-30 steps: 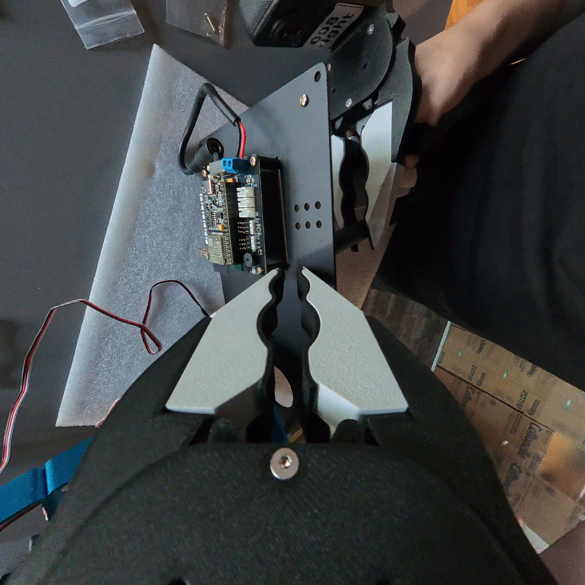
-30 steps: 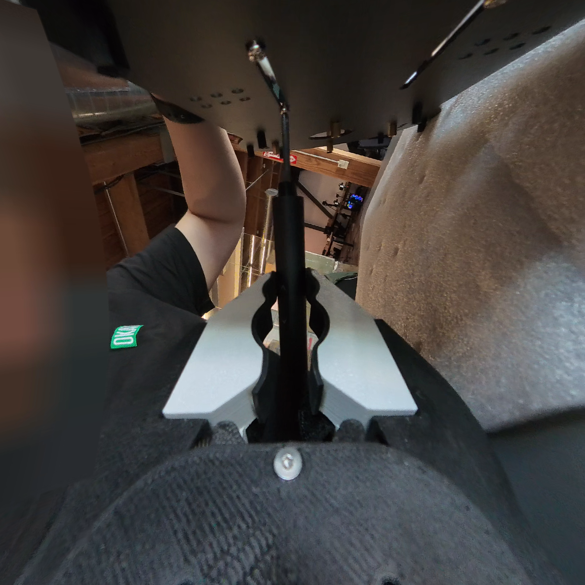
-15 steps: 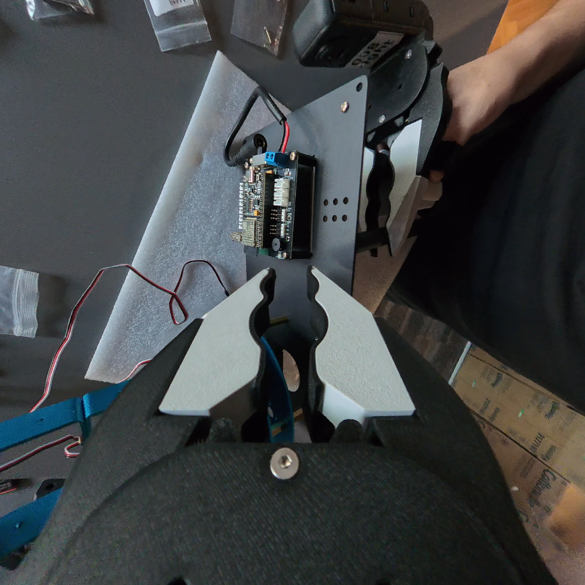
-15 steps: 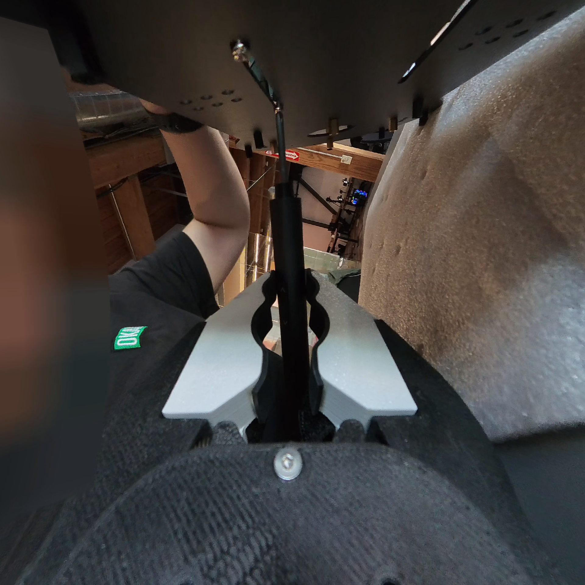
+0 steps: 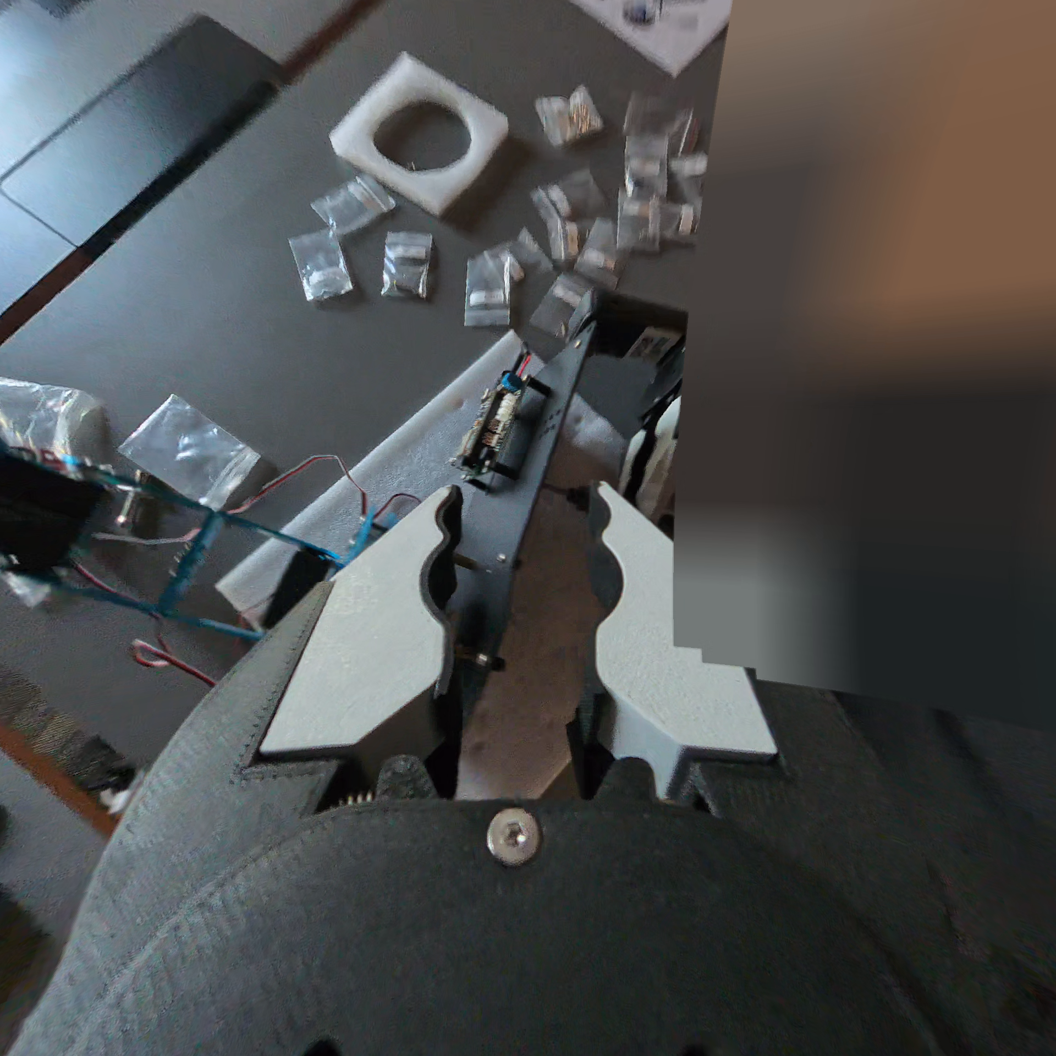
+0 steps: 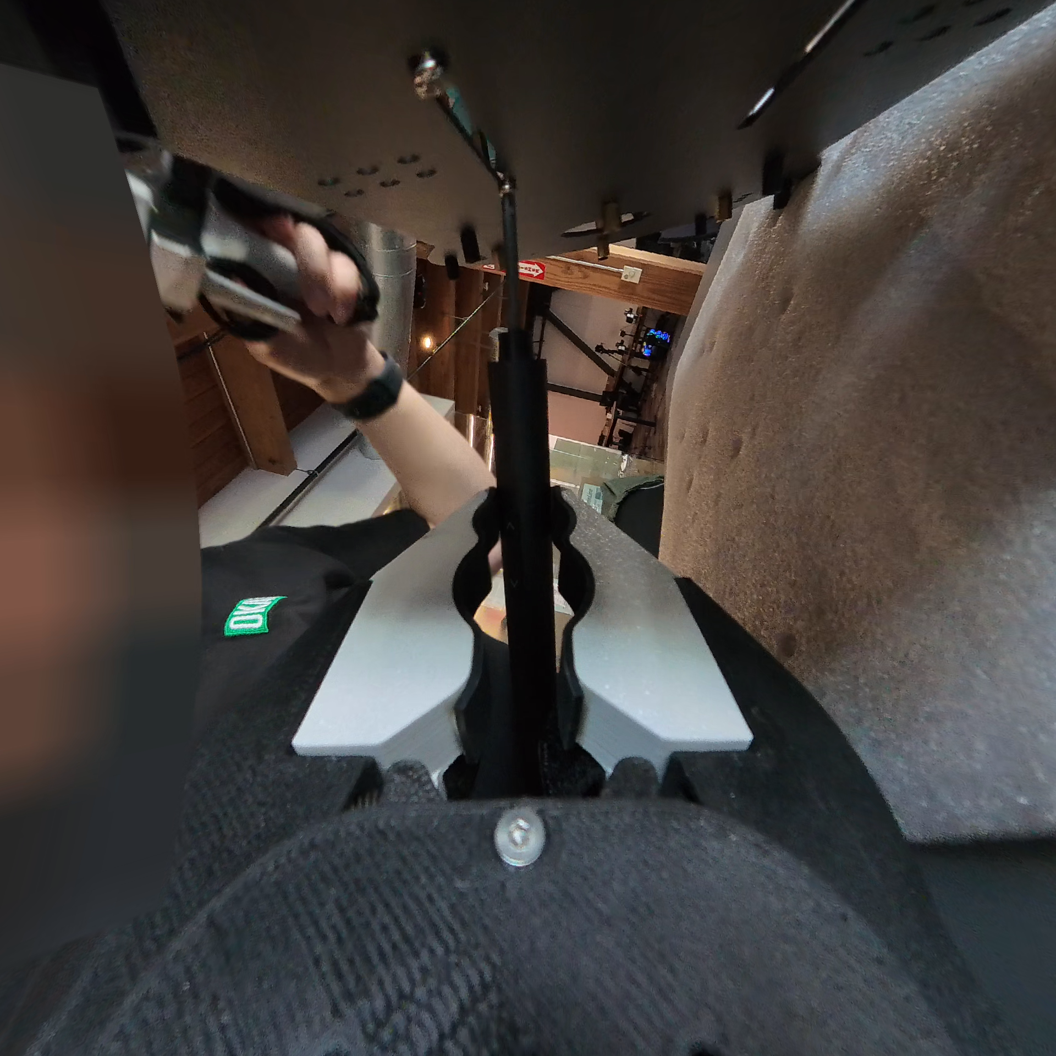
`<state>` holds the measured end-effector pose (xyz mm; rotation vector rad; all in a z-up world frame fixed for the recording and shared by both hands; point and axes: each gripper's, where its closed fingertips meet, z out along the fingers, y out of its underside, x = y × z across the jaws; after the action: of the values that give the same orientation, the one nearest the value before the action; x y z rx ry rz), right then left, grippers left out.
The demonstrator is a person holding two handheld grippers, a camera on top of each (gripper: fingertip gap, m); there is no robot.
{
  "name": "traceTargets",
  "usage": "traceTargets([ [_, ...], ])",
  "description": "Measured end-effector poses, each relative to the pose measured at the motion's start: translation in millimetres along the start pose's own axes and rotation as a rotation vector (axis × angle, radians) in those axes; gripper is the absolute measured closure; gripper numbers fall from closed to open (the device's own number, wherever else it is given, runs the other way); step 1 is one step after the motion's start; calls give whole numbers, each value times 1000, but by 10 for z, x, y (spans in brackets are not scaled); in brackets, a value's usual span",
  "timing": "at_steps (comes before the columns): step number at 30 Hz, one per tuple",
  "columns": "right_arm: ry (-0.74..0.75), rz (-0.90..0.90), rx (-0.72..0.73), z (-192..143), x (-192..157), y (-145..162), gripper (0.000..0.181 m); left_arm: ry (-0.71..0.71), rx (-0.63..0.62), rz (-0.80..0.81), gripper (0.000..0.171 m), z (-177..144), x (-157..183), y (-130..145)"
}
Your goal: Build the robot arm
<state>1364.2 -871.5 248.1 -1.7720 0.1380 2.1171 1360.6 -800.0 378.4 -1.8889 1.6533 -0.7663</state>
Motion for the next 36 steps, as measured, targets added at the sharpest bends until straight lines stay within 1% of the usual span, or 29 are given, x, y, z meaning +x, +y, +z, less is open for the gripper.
traceTargets([
  [2,1,2,0,10,-1,3,165,30,108,-94,127,-78,186,132],
  [4,6,7,1,20,13,4,164,144,209,-224,121,-44,441,293],
  [6,11,10,-2,39,25,8,164,282,270,-376,121,100,683,484],
  [7,14,7,-4,51,26,10,164,319,273,-444,120,213,759,602],
  [8,17,2,-6,64,24,13,164,323,260,-503,121,343,799,738],
  [10,23,0,-9,84,26,15,165,284,227,-604,124,596,824,976],
  [13,35,2,-6,103,42,17,165,360,203,-725,123,870,1049,1112],
  [16,41,6,-1,113,46,17,164,438,202,-814,129,1043,1243,1122],
  [17,48,6,1,114,52,17,164,441,203,-828,131,1083,1274,1125],
  [19,55,6,1,119,50,17,164,399,204,-853,138,1154,1253,1163],
  [21,54,7,-1,130,37,17,165,392,231,-888,153,1168,1234,1158],
  [23,61,0,-3,135,41,17,165,423,248,-925,155,1159,1229,1163],
  [26,-4,4,9,124,-35,7,158,543,305,-986,155,1097,1254,1107],
  [31,-141,97,70,13,-156,-64,161,836,460,-1093,155,946,1324,902],
  [34,-170,127,89,2,-152,-97,166,935,510,-1115,155,921,1337,854],
  [36,-163,123,80,7,-147,-96,166,953,512,-1122,155,930,1331,859],
])
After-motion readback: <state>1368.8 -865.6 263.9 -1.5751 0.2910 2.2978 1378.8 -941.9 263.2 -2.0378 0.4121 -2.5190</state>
